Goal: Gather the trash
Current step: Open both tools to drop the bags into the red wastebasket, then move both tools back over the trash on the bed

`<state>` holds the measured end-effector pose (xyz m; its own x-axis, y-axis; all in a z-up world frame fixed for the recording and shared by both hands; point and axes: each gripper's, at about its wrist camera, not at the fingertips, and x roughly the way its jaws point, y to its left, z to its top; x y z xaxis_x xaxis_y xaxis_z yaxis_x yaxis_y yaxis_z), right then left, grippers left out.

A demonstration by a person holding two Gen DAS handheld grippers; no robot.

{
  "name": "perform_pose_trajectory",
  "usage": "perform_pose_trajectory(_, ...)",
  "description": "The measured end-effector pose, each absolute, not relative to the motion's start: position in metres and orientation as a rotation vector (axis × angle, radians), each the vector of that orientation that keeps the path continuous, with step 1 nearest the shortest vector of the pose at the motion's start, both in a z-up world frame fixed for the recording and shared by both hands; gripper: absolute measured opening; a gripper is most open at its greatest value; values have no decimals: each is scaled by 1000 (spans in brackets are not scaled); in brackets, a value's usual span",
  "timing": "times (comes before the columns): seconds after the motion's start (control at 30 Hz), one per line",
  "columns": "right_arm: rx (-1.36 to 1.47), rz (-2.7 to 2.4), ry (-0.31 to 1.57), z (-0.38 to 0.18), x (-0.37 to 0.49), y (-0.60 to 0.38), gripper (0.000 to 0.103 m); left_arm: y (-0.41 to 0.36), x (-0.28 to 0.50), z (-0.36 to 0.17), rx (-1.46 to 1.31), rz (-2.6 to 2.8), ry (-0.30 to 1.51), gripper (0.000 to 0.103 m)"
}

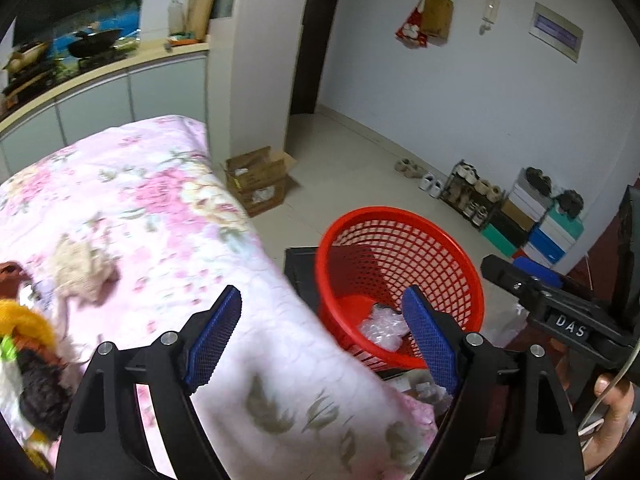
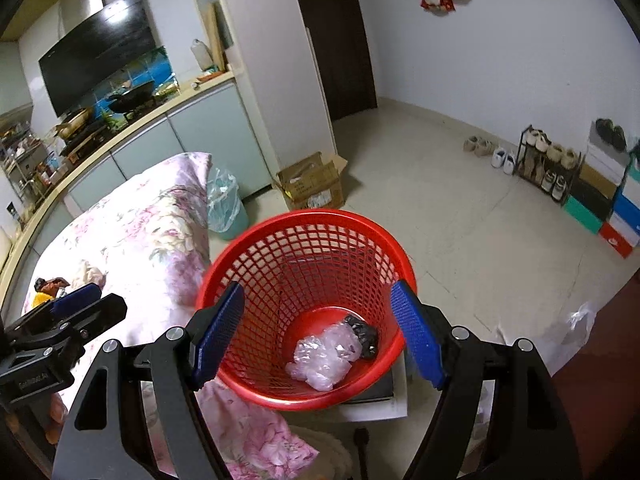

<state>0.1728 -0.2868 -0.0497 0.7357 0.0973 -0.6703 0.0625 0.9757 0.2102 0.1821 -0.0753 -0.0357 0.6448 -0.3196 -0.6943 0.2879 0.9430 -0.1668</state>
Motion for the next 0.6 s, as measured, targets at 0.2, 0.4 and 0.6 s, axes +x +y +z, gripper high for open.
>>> perform_pose_trajectory(0.2, 214, 58, 732, -45, 162, -269, 75, -50, 159, -28, -28, -260, 762, 83)
perform_pose_trajectory(0.4, 196, 139, 711, -36, 151, -240, 77, -14, 132, -21, -33, -180, 747, 83)
perform_pose_trajectory(0.6, 168, 212, 707, -29, 142, -208, 79, 40, 104, -23, -103, -81, 760, 84)
